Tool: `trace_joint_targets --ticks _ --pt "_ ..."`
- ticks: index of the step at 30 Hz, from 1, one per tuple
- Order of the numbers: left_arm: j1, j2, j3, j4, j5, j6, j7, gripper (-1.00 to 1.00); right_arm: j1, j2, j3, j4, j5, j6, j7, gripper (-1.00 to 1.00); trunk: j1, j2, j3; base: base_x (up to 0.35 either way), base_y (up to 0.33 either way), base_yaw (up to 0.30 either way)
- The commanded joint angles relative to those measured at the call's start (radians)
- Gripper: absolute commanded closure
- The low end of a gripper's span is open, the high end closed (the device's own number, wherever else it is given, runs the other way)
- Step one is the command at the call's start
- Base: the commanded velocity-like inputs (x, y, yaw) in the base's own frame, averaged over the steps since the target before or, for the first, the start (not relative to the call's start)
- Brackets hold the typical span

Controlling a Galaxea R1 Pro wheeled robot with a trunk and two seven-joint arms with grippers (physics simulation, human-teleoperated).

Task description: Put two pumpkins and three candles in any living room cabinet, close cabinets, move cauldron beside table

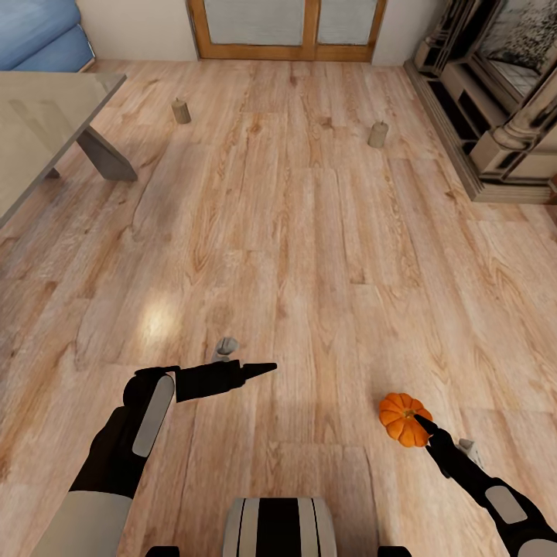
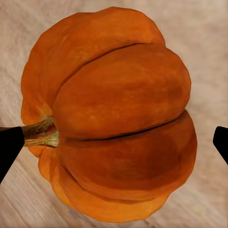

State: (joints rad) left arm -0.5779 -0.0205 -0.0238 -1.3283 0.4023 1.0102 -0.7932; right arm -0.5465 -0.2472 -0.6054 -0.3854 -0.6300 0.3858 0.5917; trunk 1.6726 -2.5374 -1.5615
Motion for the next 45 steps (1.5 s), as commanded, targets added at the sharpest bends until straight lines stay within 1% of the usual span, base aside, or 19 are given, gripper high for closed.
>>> trace_joint_targets --ticks 1,13,21,22,45 --pt "0.0 0.0 0.001 0.0 -0.002 0.004 -0.004 -1.0 -0.001 0.0 -0.005 0.0 -0.005 0.008 0.002 -1.0 0.0 0.0 -0.001 0.033 0.002 0.0" --pt "0.0 -0.001 0.001 0.0 -0.002 0.004 -0.002 -1.0 -0.001 0.0 -0.005 0.0 -0.006 0.008 0.002 -1.0 0.0 0.0 -0.001 0.087 0.03 0.0" --pt "0.0 -0.001 0.001 0.0 -0.002 0.004 -0.003 -1.0 -0.001 0.0 -0.005 0.0 -0.006 0.008 0.002 -1.0 0.0 0.0 -0.001 0.019 0.009 0.0" --pt "0.0 -0.001 0.001 0.0 -0.002 0.004 -0.003 -1.0 0.0 0.0 -0.005 0.0 -0.006 0.008 0.002 1.0 0.0 0.0 -0.001 0.004 0.002 0.0" --pt "0.0 0.0 0.001 0.0 -0.002 0.004 -0.004 -1.0 -0.001 0.0 -0.004 0.0 -0.007 0.008 0.002 1.0 0.0 0.0 -0.001 -0.009 0.0 0.0"
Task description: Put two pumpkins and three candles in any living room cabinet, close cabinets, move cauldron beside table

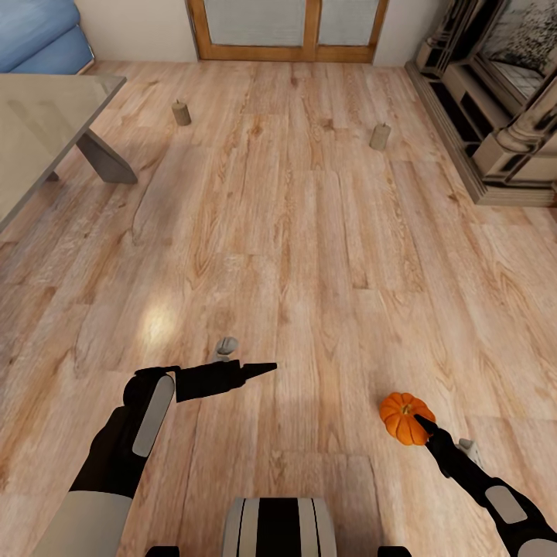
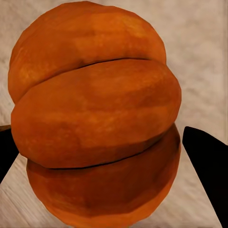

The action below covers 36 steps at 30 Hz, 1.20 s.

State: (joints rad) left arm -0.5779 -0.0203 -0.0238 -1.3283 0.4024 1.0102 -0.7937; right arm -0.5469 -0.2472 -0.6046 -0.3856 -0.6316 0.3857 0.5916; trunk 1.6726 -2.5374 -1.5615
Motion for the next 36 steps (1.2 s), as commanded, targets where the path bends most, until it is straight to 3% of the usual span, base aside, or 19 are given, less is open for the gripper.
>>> trace_joint_targets --ticks 1,9,36 --pt "-0.001 0.0 0.001 0.0 -0.002 0.004 -0.005 -1.0 -0.001 0.0 -0.005 0.001 -0.005 0.009 0.002 1.0 0.0 0.0 -0.001 -0.01 0.0 0.0" --pt "0.0 0.0 0.001 0.0 -0.002 0.004 -0.008 -1.0 -0.001 0.0 -0.005 0.001 -0.005 0.009 0.003 1.0 0.0 0.0 -0.001 -0.003 0.0 0.0" --pt "0.0 -0.001 -0.001 0.0 -0.003 0.004 -0.001 -1.0 0.001 0.002 -0.013 -0.001 -0.008 0.008 0.016 1.0 -0.012 0.006 0.104 0.0 0.0 0.0"
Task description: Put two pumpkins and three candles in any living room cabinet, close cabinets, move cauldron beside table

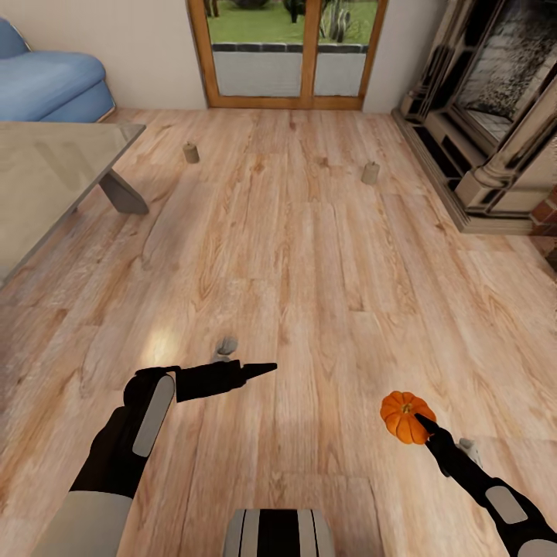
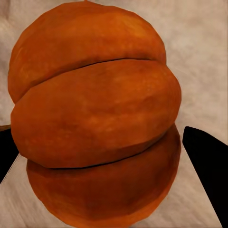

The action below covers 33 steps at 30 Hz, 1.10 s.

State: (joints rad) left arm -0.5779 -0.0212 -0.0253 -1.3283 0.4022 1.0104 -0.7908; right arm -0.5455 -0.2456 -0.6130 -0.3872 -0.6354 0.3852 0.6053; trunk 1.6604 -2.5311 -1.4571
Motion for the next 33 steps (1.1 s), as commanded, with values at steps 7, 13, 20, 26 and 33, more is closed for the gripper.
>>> trace_joint_targets --ticks 7,13,20,26,33 --pt "0.0 0.0 0.001 0.0 -0.002 0.004 -0.004 -1.0 -0.001 0.001 -0.009 0.001 -0.004 0.008 0.003 1.0 -0.003 0.001 0.027 0.0 0.0 0.0" --pt "0.0 0.0 0.001 0.0 -0.003 0.004 -0.003 -1.0 -0.001 0.001 -0.011 0.0 -0.004 0.008 0.004 1.0 -0.006 0.003 0.05 0.0 0.0 0.0" --pt "0.0 0.0 0.001 0.0 -0.003 0.004 -0.002 -1.0 -0.001 0.0 -0.012 0.001 -0.004 0.008 0.004 1.0 -0.009 0.004 0.077 0.0 0.0 0.0" --pt "0.0 0.0 0.0 0.001 -0.003 0.004 -0.002 -1.0 -0.001 0.001 -0.011 0.001 -0.004 0.008 0.004 1.0 -0.012 0.006 0.1 0.0 0.0 0.0" --pt "0.0 0.0 0.0 0.001 -0.003 0.004 -0.002 -1.0 -0.001 0.002 -0.011 0.001 -0.004 0.008 0.004 1.0 -0.015 0.008 0.127 0.0 0.0 0.0"
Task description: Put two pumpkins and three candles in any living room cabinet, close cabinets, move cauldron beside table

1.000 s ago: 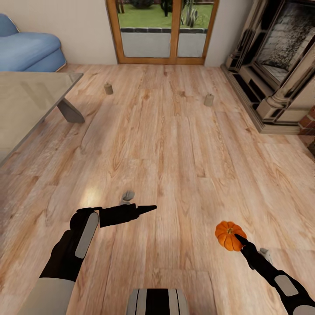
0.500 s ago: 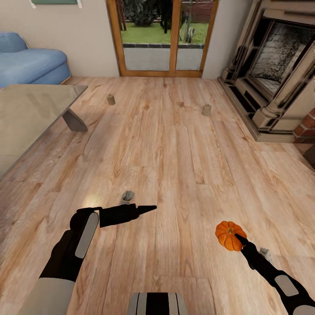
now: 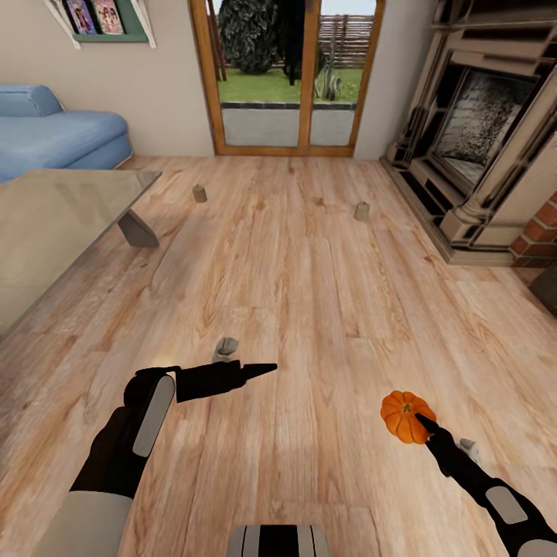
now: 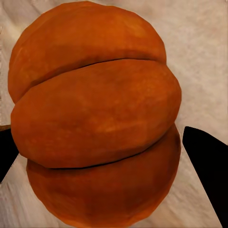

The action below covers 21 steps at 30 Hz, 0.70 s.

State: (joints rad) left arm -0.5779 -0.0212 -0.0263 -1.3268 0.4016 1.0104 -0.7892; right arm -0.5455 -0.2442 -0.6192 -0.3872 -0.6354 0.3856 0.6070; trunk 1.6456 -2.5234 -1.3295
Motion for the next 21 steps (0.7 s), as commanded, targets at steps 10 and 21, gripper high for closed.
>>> trace_joint_targets --ticks 10,21 --pt "0.0 0.0 0.002 -0.001 -0.003 0.004 -0.004 -1.0 -0.001 0.0 -0.005 0.0 -0.004 0.008 0.002 1.0 -0.002 0.001 0.015 0.0 0.0 0.0" --pt "0.0 0.0 0.001 -0.002 -0.003 0.004 -0.002 -1.0 -0.001 0.0 -0.005 0.0 -0.004 0.007 0.002 1.0 -0.007 0.003 0.057 0.0 0.0 0.0"
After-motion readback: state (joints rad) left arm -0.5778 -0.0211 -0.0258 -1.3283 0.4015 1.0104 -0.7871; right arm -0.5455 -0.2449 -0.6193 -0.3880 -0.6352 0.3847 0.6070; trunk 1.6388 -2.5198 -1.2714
